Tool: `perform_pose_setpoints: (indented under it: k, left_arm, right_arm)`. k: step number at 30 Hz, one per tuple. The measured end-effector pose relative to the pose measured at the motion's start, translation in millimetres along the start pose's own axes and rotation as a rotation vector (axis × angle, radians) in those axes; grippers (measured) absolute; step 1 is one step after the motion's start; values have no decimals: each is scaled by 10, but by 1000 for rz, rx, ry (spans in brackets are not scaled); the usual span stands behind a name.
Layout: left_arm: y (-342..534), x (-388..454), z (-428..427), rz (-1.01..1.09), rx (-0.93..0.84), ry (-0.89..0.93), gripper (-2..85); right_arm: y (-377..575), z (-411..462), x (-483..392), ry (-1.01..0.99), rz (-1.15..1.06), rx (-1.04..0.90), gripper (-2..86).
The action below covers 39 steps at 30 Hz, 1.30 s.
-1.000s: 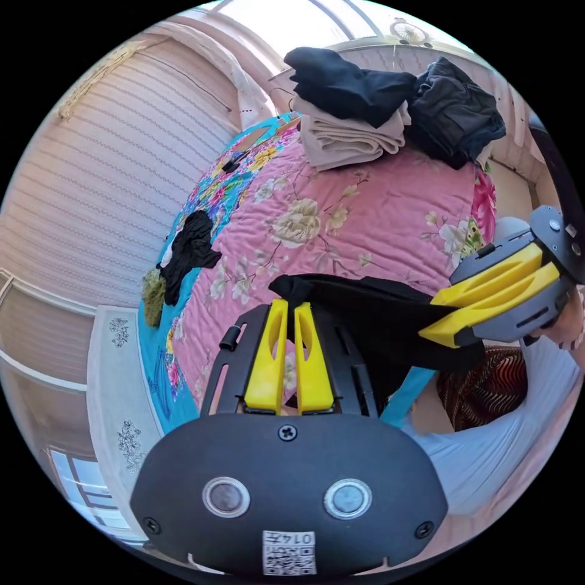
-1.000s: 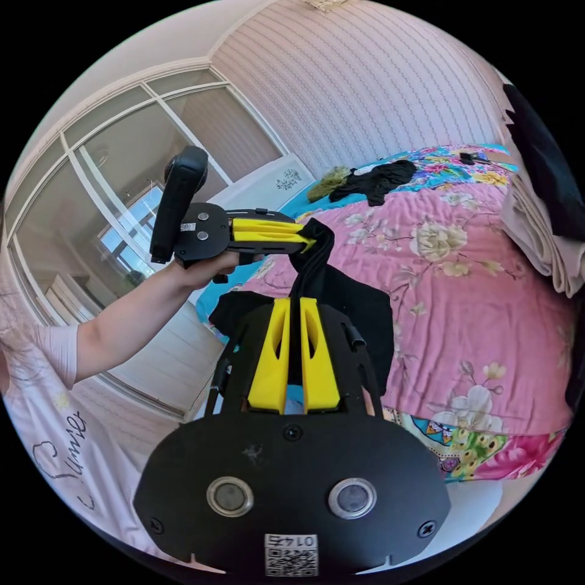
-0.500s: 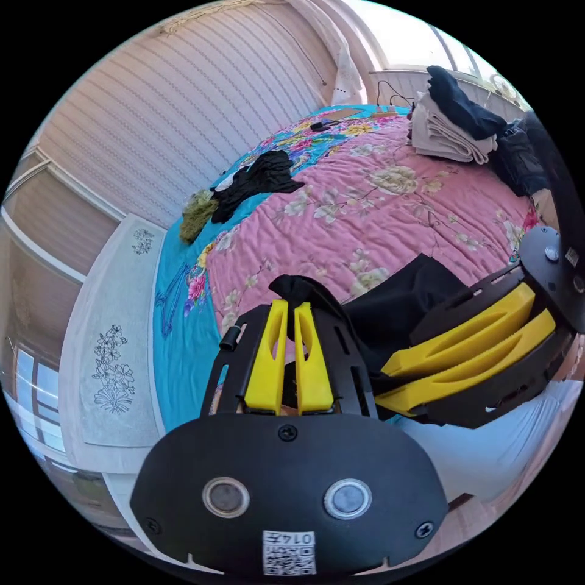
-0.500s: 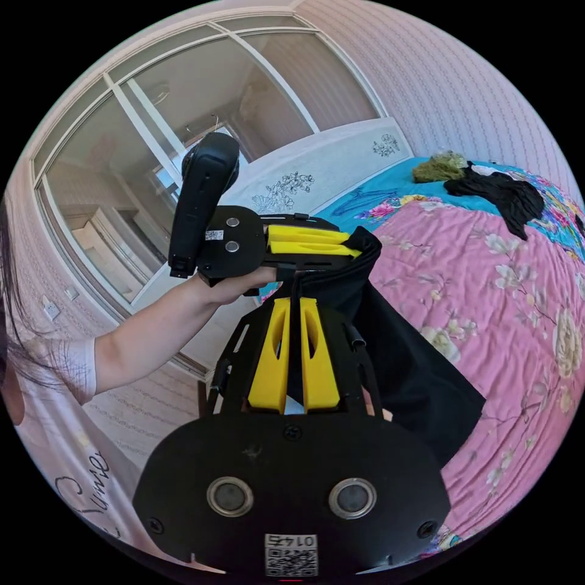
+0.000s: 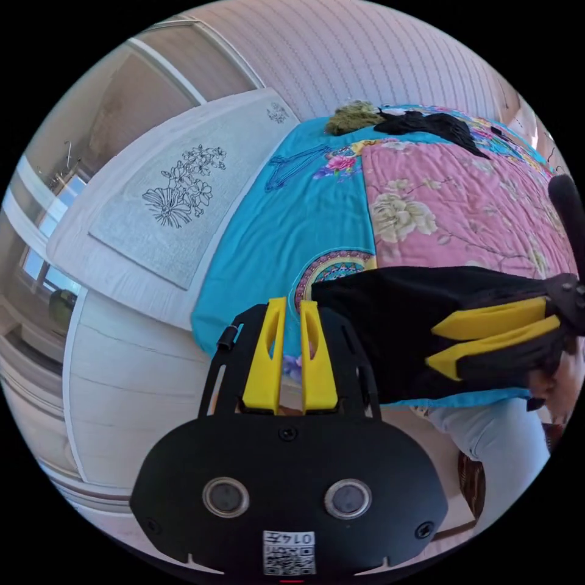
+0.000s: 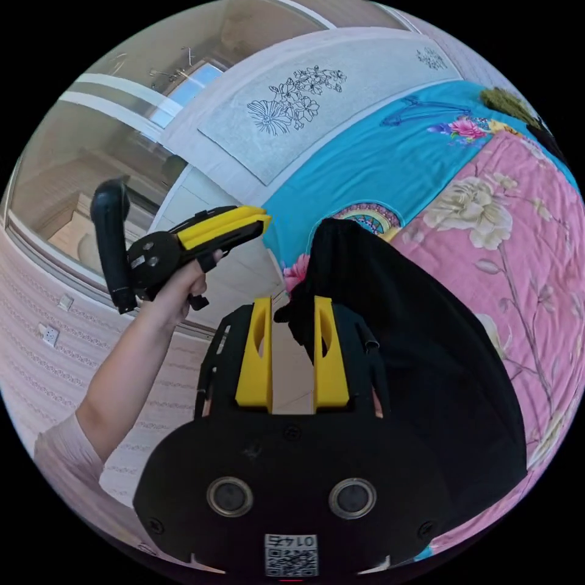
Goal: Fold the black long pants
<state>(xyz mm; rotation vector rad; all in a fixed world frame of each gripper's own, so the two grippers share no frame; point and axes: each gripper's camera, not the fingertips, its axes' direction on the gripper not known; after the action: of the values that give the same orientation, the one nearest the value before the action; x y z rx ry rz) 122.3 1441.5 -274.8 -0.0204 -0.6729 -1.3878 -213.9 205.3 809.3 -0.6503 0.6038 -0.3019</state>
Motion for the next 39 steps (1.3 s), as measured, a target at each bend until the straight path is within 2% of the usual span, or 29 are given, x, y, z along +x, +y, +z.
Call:
perform_pose_setpoints:
  k: [3,6,11,14,16,17,20,21,23,28,30,34,39]
  left_arm:
    - [217,-198,150,-10,-31,47,52]
    - [311,-290,280,-14,-56,148,68]
    - [324,-740,244,-156,26,397,81]
    - [255,-868,293,-151,43,526,90]
    - [190,-805,411,-117,-12,483,94]
    - [170,-758,525,-98,-54,408,93]
    - [185,-718,949,-84,-295,180,88]
    - [189,-737,1004,-99,-331,143,84]
    - [187,-781,932,-127,-288,130,77]
    - [129,-833,602,-117,-119,328,93]
    - [72,-675,635,-73,-140,381,96]
    - [34,-248,768,4,-211,329,89]
    - [-41,519,422,82,-117,459,75]
  right_arm:
    - [266,-310,190,-19,-57,36,105]
    - [746,-879,463,89,-80,88,105]
    - [1784,-1795,1252,336,175,177,102]
    - [2149,-1916,1579,332,312,191,105]
    - [2241,-1835,1699,273,354,188,108]
    - [2267,-1740,1749,239,365,182,110]
    - [2239,-1464,1825,128,349,157,111]
    - [2221,-1413,1836,113,345,148,109]
    - [2175,-1311,1900,166,352,119,94]
    - [2189,-1414,2062,70,338,107,31]
    - [2159,-1499,2092,29,326,104,21]
    - [2101,-1898,2182,-88,281,140,10]
    - [2272,-2596,2231,-14,201,94,7]
